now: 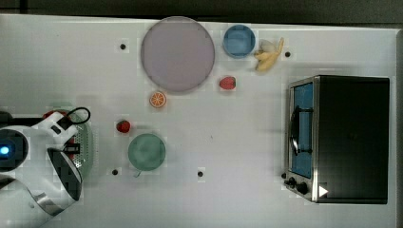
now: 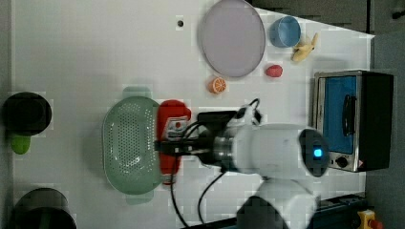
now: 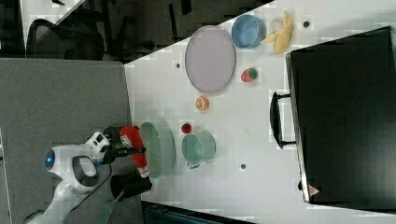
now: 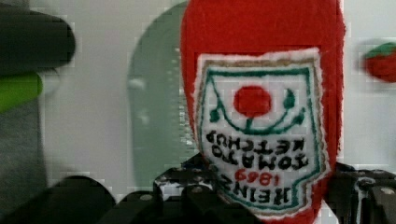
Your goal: Pick Ketchup from the table and place it in strainer.
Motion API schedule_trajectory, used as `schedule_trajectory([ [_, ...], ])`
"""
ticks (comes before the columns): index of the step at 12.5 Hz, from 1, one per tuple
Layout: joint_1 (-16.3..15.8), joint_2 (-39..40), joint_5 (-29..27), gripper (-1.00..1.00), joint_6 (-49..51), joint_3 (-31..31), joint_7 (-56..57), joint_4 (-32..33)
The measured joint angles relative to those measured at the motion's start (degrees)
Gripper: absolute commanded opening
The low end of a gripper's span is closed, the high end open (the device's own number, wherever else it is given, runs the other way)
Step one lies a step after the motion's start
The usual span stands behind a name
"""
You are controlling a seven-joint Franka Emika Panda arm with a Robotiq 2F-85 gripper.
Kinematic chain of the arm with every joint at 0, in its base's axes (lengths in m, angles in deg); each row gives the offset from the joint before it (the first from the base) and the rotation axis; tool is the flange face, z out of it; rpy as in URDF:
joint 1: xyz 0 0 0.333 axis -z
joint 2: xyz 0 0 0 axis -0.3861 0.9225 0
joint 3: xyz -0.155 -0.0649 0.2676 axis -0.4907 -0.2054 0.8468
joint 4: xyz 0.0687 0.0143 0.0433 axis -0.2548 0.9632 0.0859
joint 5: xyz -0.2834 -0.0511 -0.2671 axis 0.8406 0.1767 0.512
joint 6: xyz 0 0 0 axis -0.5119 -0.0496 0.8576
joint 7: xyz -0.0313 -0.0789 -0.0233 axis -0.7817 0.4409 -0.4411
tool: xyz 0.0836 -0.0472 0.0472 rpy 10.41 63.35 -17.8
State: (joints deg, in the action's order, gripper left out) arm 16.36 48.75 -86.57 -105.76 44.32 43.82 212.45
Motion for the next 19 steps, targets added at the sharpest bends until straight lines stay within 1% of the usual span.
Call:
schedule_trajectory([
  [1,-0.6,2.9,0.0,0.34,-2.9,0.3,-1.5,0.1],
  [4,-1.4,10.6,-0.1,0.98,-9.2,0.3,-2.9,-0.1],
  [6,-1.5,13.3,-0.1,1.0,-11.0,-0.4,-4.3,-0.6],
  [8,-1.4,12.7,0.1,1.0,-10.5,-0.5,-6.9,-0.9],
  [9,-1.4,11.3,0.0,1.0,-8.1,-0.5,-8.6,-1.7],
  [11,-1.3,4.7,-0.1,1.0,0.7,-0.8,-11.9,-2.2],
  [13,-0.3,-4.8,0.4,1.0,12.1,-1.3,-13.5,-4.3],
  [16,1.9,-16.9,0.4,1.0,30.6,-2.7,-14.8,-11.4],
  [17,1.9,-19.3,0.3,1.0,35.3,-4.3,-14.9,-14.2],
  [19,2.0,-22.1,0.0,1.0,40.2,-7.8,-15.2,-18.1],
])
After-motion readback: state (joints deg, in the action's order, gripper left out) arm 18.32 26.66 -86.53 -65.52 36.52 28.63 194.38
